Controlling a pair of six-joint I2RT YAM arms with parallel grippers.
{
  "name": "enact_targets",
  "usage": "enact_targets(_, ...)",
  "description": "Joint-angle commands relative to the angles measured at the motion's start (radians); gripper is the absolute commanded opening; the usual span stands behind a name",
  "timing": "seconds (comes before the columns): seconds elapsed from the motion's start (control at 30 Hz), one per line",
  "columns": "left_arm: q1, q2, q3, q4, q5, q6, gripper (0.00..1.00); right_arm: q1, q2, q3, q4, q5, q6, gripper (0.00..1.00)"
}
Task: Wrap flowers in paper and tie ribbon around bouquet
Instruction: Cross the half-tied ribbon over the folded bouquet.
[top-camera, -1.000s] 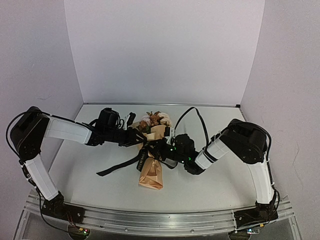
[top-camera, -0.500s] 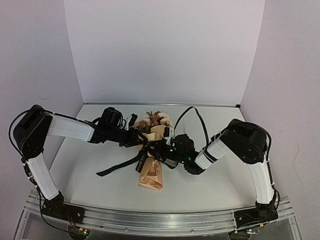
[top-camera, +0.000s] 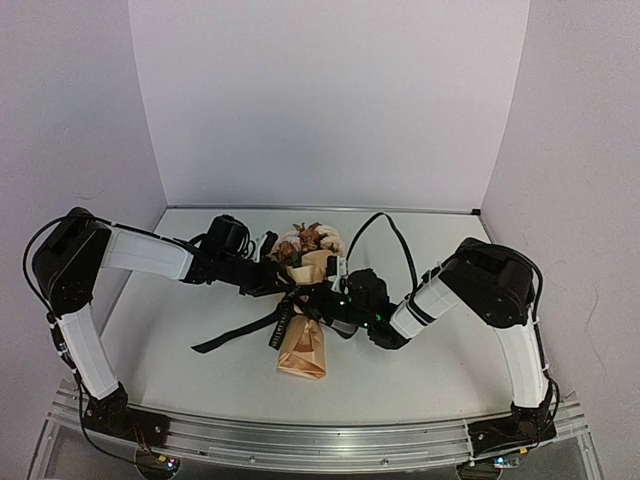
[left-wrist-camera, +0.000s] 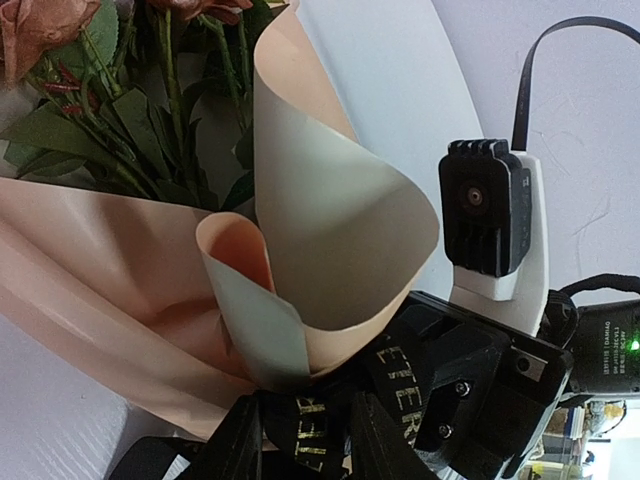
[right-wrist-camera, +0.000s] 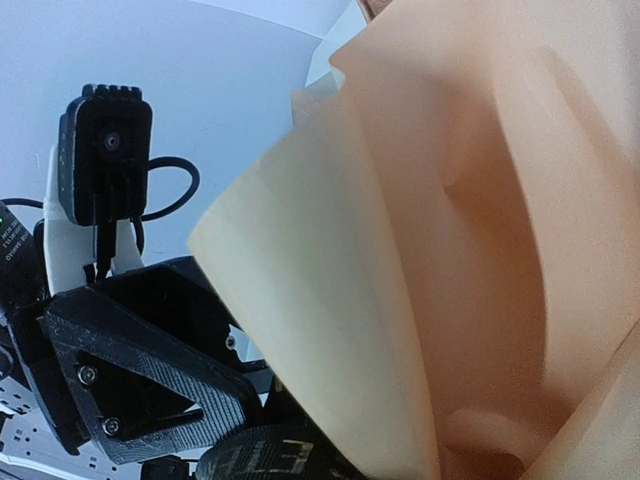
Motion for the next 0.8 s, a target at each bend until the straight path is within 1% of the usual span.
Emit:
enact_targets(0.0,0.004,0.006,0.037,-0.012,0.009,0.013,0.30,-0.003,-0.043,0.012,-0.011,-0.008,-0.036,0.00)
enact_targets(0.07,0.004,0.004,0.037,-0.013,0.007,0.013,0.25,-0.003,-0.046,0.014,-0.016,-0.009,-0.038,0.00)
enact_targets(0.23,0.004,0.004,0.040,-0.009,0.003,0.010,0.07,-0.003,-0.069,0.005,-0.050,-0.001,-0.059,0.00)
enact_targets(0.33,0.004,-0.003,0.035,0.009,0.007,0.002,0.00,-0.003,-0.083,-0.001,-0.067,0.002,-0.069,0.01)
enact_targets(0.53,0.004,-0.052,0.009,0.045,-0.031,-0.009,0.00,-0.003,-0.104,-0.025,-0.079,0.007,-0.065,0.13)
enact_targets(0.77,0.004,-0.113,-0.035,0.102,-0.060,-0.018,0.00,-0.001,-0.168,-0.112,-0.079,0.024,-0.073,0.19)
